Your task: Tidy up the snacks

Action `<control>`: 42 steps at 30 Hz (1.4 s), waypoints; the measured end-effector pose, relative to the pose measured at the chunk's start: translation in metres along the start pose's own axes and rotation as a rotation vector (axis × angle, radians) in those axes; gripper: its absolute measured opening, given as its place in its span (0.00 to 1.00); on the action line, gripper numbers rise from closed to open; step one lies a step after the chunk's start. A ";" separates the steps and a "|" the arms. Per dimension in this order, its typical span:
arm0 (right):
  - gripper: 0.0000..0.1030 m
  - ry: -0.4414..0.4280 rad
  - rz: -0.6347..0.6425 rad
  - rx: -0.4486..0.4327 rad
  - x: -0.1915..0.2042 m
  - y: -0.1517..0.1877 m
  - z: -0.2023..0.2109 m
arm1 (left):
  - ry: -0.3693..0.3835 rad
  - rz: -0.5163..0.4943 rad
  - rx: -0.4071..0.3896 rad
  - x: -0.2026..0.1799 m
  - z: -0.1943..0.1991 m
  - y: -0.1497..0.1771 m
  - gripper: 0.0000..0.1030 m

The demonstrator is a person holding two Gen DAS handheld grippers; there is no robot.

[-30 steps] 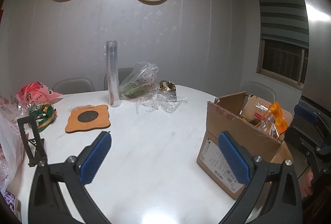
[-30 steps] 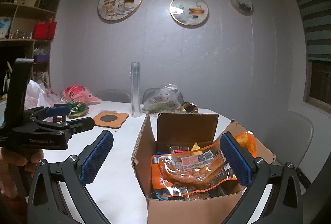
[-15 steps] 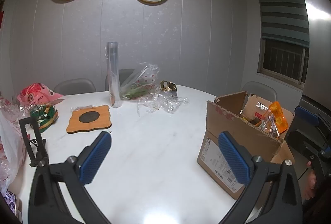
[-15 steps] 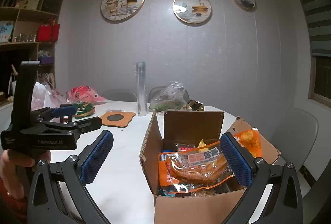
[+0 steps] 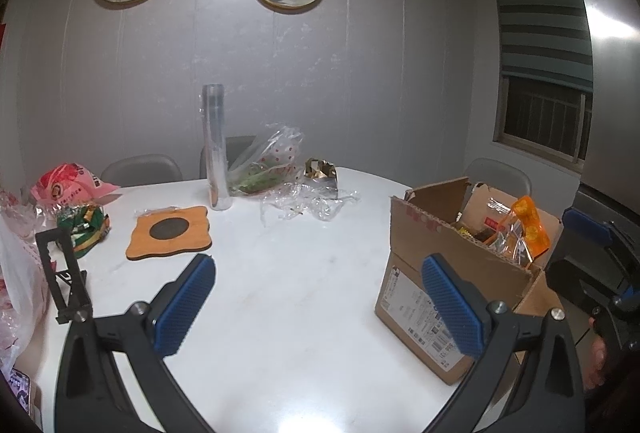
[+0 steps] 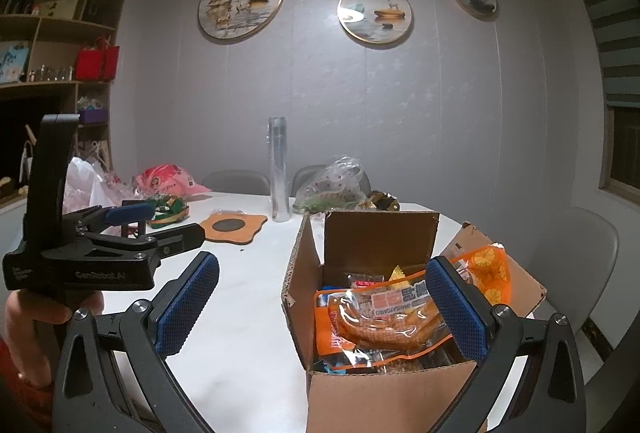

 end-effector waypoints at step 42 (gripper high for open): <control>1.00 -0.013 0.004 -0.003 0.008 -0.002 0.007 | 0.008 -0.003 -0.004 -0.002 0.007 0.002 0.99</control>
Point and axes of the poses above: each gripper's, at about its wrist camera, not at the fingertips, and z roughly against the way its jaws point, x to its left, y to its underside, the point moved 10 cm from there along -z, roughly the way its jaws point, and after that the axes turned 4 degrees about -z, right-handed, at the moved point
